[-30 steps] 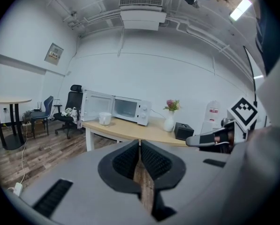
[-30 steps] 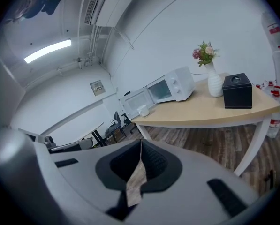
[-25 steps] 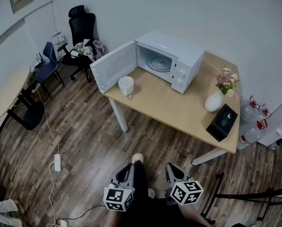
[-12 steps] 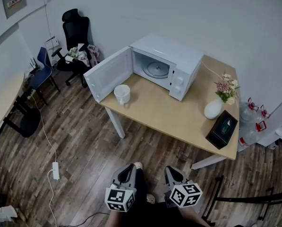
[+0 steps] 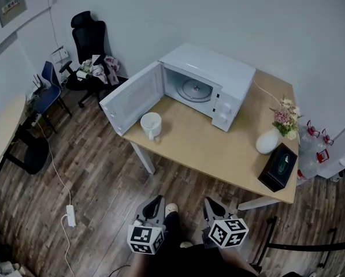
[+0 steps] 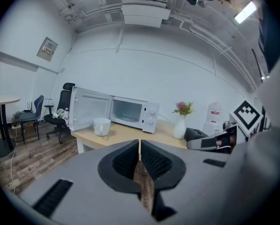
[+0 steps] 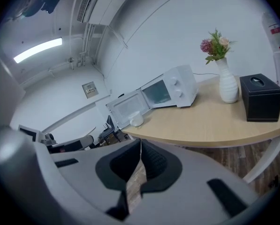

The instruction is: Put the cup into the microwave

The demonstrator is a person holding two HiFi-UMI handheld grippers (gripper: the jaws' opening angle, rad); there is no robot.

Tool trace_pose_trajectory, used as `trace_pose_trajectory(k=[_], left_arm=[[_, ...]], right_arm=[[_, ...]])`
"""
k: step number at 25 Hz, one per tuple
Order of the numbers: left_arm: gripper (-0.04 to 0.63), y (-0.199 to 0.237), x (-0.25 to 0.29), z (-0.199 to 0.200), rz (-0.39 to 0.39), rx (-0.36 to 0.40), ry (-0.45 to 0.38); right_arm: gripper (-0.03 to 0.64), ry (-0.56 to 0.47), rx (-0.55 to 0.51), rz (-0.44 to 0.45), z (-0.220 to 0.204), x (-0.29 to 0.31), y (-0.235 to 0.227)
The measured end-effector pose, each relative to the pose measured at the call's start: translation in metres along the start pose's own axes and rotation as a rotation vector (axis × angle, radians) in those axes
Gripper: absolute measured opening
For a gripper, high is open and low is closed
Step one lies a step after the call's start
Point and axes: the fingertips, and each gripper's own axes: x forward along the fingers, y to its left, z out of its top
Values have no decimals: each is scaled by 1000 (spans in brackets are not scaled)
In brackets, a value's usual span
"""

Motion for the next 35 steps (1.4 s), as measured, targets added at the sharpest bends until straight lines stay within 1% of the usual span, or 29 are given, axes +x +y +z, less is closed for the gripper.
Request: trace_pose_trajectory(k=[8,15,25,35], left_arm=[[14,33,45,29,-40,-5,-9],[14,63,76,42,-67,-13,-3],[14,94,116,59,-117,-4,-15],[14,124,137,64,-120,-22,-19]], right_arm=[[-6,-5,-12,-20,33,50,4],[-5,-6,-14,-49,51,85,6],[-5,-9,-2,-90,68,126,3],[-6,25,-27,-76,73,165,12]])
